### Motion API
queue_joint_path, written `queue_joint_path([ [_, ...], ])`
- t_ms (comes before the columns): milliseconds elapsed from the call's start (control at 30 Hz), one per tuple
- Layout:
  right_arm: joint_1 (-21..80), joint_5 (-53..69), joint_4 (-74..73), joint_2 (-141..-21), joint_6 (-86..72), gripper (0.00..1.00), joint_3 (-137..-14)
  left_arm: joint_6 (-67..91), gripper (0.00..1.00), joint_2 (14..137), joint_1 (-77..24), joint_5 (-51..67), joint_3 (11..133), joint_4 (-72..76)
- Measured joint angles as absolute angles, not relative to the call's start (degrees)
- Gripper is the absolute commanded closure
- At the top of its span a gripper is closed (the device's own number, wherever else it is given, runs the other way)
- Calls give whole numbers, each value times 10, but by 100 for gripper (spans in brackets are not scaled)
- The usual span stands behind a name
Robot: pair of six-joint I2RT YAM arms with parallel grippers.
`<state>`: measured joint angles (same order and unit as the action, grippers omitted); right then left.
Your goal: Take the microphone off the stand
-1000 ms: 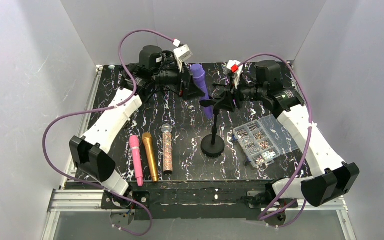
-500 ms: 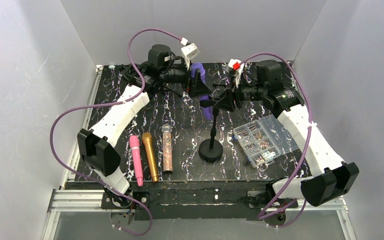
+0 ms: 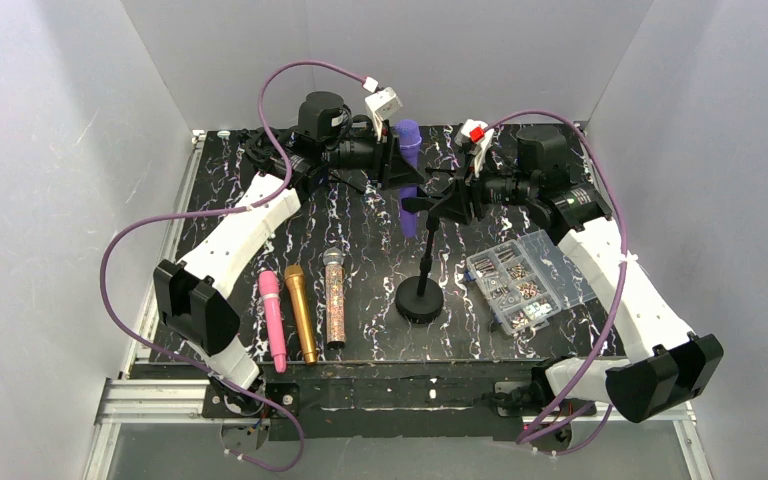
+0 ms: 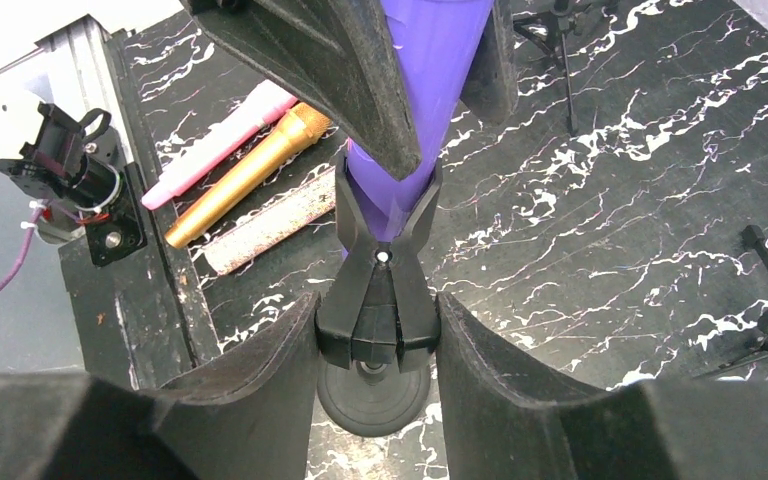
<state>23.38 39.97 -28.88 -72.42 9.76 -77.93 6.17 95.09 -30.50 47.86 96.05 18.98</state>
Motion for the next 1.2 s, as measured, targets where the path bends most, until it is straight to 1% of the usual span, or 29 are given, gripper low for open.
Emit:
queue_joint_path([
  [267, 237, 382, -289, -698, 111, 99, -763, 60, 100, 942, -308, 469, 961, 184],
  [467, 232, 353, -303, -673, 138, 99, -753, 40, 100, 935, -290, 452, 961, 152],
  [800, 230, 333, -304, -672, 159, 99, -751, 36, 100, 929, -279, 435, 956, 137],
  [967, 230, 331, -290, -681, 155, 99, -751, 52, 100, 890, -278, 404, 914, 113],
  [1200, 230, 319, -243, -710, 136, 99, -759, 76, 100, 831, -277, 327, 824, 53],
])
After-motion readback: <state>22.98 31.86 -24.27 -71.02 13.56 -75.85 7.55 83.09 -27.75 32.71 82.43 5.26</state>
